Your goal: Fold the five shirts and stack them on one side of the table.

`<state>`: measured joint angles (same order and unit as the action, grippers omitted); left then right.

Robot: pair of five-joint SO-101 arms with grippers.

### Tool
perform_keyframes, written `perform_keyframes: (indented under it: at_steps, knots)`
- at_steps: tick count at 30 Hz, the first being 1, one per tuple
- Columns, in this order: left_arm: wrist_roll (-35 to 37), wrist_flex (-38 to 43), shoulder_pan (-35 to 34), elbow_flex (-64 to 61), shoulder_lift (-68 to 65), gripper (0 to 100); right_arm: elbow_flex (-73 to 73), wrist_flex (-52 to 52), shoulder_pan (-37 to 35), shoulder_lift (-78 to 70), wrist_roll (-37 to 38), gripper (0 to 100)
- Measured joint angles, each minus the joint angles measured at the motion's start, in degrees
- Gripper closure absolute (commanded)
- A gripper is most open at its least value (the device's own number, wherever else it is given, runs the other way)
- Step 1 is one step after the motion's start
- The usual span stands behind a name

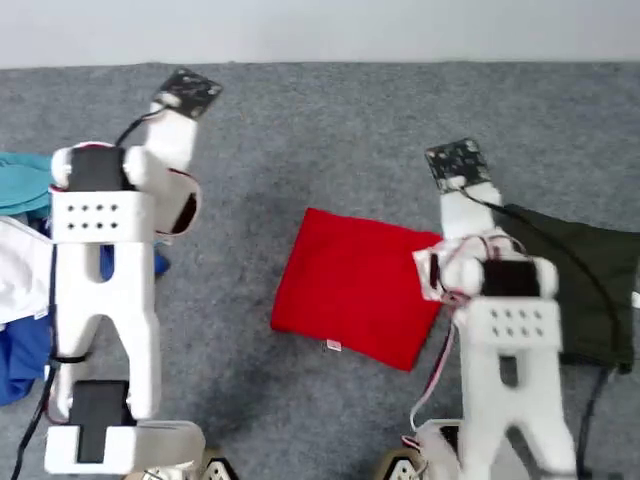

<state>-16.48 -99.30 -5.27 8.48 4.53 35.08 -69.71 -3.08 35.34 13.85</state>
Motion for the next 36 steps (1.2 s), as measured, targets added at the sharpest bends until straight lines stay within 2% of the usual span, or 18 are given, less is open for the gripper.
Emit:
perform_keyframes:
  at_steps: [4,9,25,30,36]
  knots:
    - [0.00,0.00,-3.16,-0.18,0.00,99,-2.37,5.80,-0.79,-9.76,-1.93,88.7]
    - [0.00,0.00,-5.36,-0.18,0.00,99,-7.47,7.30,-0.35,-17.58,-2.20,88.7]
    - [0.00,0.00,-5.27,-0.18,0.00,99,-10.46,10.11,2.73,-31.47,-2.20,89.2]
    - [0.00,0.00,-5.27,-0.18,0.00,99,-10.46,12.48,2.81,-35.16,-2.20,99.5]
    - [0.00,-0.09,-5.27,-1.41,0.00,99,-14.51,10.90,2.81,-36.40,-2.20,98.8]
